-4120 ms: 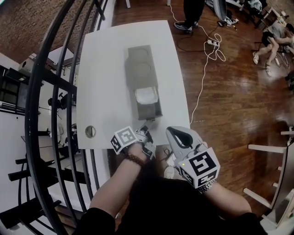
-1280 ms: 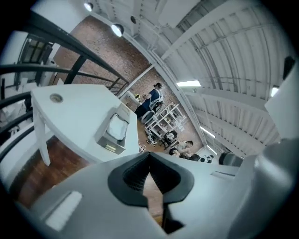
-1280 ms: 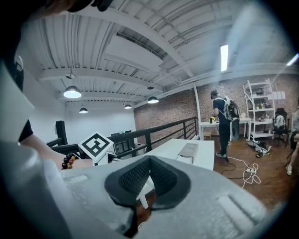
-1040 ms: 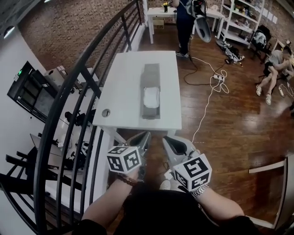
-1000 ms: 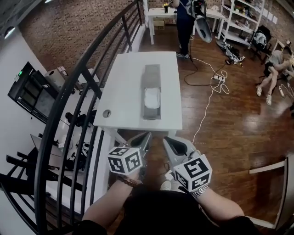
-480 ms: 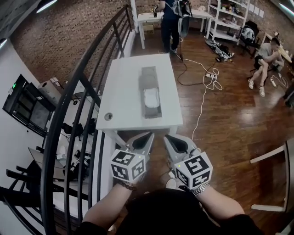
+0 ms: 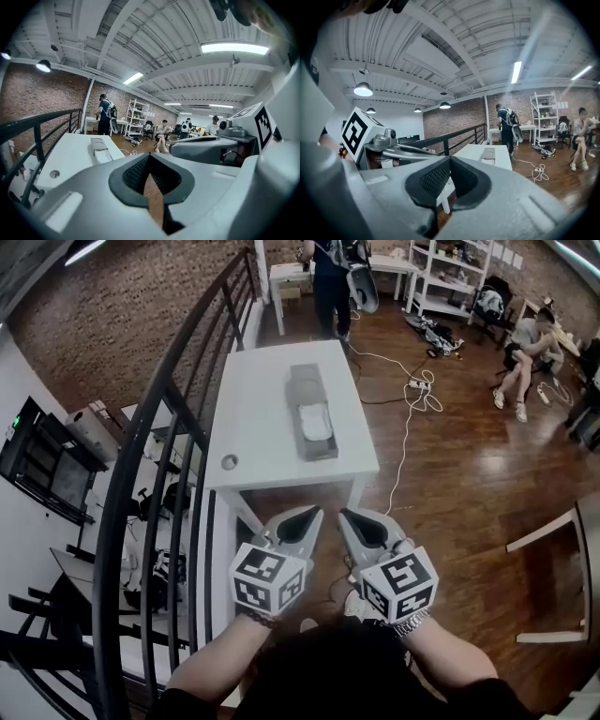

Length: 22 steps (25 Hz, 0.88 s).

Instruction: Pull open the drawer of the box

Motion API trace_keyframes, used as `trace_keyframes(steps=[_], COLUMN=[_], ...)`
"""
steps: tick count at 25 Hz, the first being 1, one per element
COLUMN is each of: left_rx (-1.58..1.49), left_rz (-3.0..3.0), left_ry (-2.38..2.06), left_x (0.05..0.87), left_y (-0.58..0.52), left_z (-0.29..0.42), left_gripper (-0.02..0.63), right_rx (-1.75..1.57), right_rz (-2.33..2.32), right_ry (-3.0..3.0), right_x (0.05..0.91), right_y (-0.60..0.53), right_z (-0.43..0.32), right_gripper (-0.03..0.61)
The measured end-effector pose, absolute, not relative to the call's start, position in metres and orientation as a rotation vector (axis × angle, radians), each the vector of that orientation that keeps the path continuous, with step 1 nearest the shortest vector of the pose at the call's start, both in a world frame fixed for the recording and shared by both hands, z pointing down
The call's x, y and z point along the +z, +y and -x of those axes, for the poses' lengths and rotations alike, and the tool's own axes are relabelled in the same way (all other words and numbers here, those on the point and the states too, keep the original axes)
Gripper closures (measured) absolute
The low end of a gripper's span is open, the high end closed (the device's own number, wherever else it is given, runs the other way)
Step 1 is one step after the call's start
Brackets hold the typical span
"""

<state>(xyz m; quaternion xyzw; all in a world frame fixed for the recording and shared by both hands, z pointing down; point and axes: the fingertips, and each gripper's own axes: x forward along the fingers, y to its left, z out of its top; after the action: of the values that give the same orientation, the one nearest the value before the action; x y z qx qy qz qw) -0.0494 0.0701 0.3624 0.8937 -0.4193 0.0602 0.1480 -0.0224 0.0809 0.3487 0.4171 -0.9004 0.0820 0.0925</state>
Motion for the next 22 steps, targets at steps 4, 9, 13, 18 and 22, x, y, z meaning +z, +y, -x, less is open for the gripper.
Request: trace_keyframes(steps=[4, 9, 13, 18, 22], left_rx=[0.163, 0.15, 0.144, 0.137, 0.145], left_rz=[-2.585, -2.583, -2.574, -2.574, -2.578], left_ry=[-1.179, -1.182, -1.198, -1.22, -1.228], left_x=[0.362, 0.351, 0.349, 0.347, 0.346], left_y=[0.092, 0.108, 0.112, 0.113, 0.114], left_z=[0.05, 0.06, 0.054, 0.046, 0.035], left_gripper=[0.6, 0.6, 0.6, 0.6, 0.6], right_rx=[0.235, 0.236, 0.222, 0.209, 0.211], right_rz=[-1.254, -1.244, -1.225, -1.199, -1.186], right_ry=[-2.661, -2.655, -2.672, -2.691, -2.698], right_x=[0.35, 0.341, 0.335, 0.333, 0.333], right_y=[0.103, 0.116, 0.116, 0.113, 0.112], right_z=[0.026, 0.037, 0.035, 0.029, 0.022], right_gripper=[0.589, 0.589, 0.588, 0.589, 0.588])
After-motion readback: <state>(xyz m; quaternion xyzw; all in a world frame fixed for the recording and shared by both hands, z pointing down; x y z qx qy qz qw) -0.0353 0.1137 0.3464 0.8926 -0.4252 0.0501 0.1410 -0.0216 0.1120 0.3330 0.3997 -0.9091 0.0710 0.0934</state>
